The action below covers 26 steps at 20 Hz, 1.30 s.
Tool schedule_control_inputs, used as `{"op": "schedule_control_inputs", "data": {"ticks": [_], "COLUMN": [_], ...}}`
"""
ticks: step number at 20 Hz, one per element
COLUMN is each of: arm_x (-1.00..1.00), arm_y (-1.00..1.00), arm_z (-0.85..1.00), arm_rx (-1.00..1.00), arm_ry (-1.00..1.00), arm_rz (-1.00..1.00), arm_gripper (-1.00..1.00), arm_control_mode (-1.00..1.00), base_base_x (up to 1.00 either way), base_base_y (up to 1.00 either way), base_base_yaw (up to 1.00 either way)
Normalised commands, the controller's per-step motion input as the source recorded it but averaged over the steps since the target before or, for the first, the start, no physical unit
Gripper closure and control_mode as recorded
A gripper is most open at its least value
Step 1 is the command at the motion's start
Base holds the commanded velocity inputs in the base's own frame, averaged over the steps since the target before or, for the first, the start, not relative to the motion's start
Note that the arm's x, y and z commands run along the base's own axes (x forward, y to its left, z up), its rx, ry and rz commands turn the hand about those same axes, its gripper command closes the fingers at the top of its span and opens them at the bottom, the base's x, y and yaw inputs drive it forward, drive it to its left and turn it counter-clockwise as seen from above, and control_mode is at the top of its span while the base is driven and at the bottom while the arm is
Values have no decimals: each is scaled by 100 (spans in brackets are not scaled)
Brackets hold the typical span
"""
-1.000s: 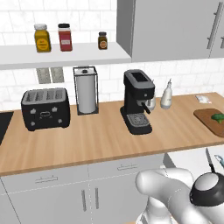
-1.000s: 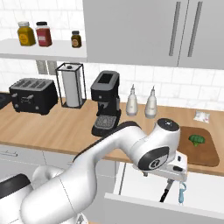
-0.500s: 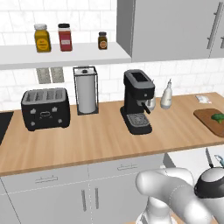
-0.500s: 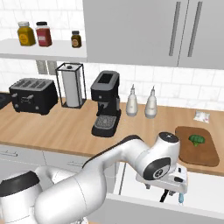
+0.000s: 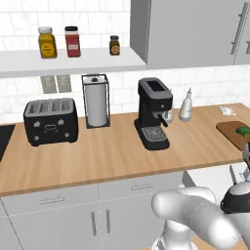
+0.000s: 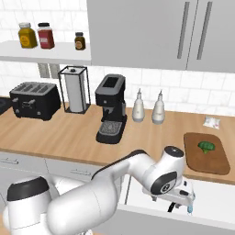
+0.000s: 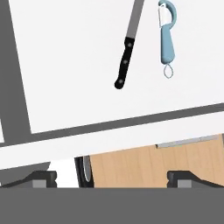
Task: Place the appropriate cutting tool for cutting the broccoli skin on the cutting board.
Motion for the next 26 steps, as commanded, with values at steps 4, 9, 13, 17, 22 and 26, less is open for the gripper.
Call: {"op": "schedule_control_inputs", "data": {"ticks": [4,9,13,17,22,26], "arm_x": [37,18,-1,-2,-12,-26], "arm_y": [0,0,0,0,0,0], "arm_z": [-27,-35,-41,-34,-23,-18], "arm_rx": [-1,-3,-6,-5,-4,-3], "arm_ry": [0,0,0,0,0,3], "arm_rz": [0,0,0,0,0,0], "arm_gripper": [-100,-100,-100,-100,-100,-100], "arm_control_mode": [-100,-100,-100,-100,-100,-100], "base_base_x": [0,0,0,0,0,0], "base_base_y": [0,0,0,0,0,0], "base_base_yaw": [0,0,0,0,0,0]}}
